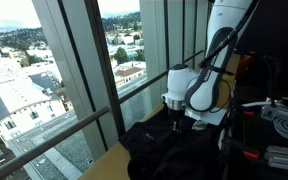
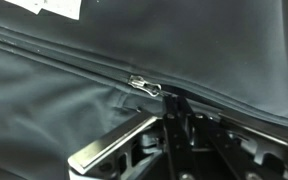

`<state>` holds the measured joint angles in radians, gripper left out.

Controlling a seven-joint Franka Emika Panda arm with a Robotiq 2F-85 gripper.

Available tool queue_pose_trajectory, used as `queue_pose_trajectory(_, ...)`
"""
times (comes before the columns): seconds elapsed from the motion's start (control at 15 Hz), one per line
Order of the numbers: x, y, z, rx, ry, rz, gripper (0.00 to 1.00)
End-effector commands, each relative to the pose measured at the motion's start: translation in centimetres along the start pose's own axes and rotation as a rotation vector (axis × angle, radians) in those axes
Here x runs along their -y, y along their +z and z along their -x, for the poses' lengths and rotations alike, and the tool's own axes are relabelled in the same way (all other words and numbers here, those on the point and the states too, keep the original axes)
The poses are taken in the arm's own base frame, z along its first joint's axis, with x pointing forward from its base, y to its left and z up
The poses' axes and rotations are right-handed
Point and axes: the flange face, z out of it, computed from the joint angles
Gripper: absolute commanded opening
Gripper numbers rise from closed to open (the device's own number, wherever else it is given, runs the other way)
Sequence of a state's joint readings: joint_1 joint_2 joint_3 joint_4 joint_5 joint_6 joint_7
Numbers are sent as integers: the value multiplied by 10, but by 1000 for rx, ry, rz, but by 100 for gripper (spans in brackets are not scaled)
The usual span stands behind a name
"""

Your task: Zip up the black jumper

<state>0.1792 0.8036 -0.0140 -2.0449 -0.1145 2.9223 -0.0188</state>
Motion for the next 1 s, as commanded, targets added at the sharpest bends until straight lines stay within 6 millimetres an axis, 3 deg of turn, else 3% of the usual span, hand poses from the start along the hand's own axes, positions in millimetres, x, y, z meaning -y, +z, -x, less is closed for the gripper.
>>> queue_pose_trajectory(0.0,26,3,-18,-5,-15,-35,2)
queue_pose_trajectory(0.93,126,-16,-46,-50,-154,-49,2)
